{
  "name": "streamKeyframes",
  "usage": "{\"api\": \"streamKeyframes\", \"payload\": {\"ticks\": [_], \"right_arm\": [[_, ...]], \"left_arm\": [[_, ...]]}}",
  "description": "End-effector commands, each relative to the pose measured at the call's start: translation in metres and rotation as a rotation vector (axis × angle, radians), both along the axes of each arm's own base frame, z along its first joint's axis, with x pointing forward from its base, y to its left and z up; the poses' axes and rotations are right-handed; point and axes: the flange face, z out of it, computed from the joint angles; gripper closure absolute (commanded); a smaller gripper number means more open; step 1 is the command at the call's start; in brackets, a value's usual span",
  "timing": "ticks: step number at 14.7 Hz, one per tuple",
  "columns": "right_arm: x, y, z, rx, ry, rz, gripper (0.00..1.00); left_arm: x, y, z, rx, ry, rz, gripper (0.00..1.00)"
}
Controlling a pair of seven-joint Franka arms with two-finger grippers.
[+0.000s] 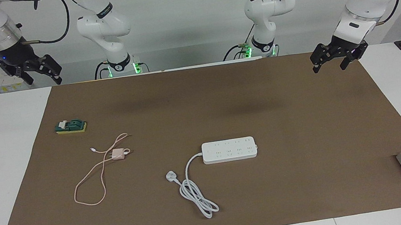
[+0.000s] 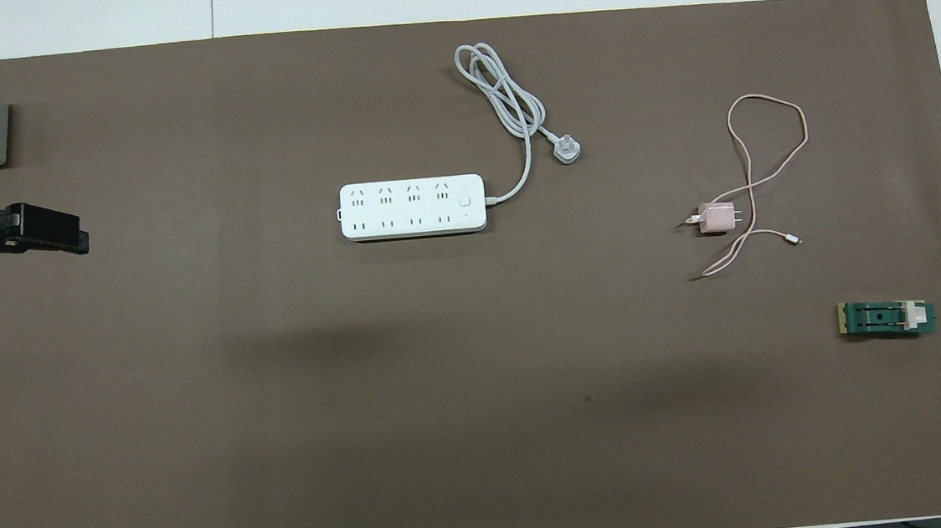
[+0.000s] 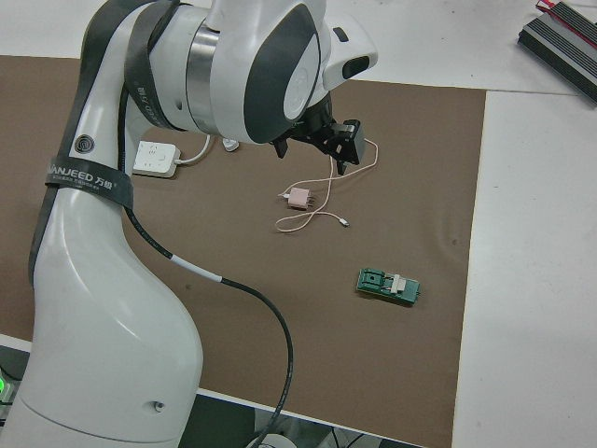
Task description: Plug charger into power strip
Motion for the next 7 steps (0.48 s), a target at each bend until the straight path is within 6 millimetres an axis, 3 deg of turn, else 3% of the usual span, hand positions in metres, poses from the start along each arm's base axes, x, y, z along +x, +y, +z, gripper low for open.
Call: {"api": "streamKeyframes", "payload": {"ticks": [1,4,6,7], "right_arm": [[-0.008,-0.002,-0.016,-0.017,0.029,-0.171,0.00],[0.011,-0.003,-0.045,0.013,0.061,-0.358,0.00],[0.021,-0.003,-0.061,0.073,0.085,-0.513,0.00],[0.024,-0.008,-0.072,0.115,0.098,-0.596,0.00]], "left_arm": [[-0.006,-0.001,0.002,0.010,-0.026,0.001,0.00],[-0.009,-0.024,-0.004,0.007,-0.024,-0.049,0.00],[-0.013,-0.026,-0.002,0.006,-0.022,-0.052,0.00],[-0.014,-0.024,-0.011,-0.004,-0.018,-0.052,0.00]]}}
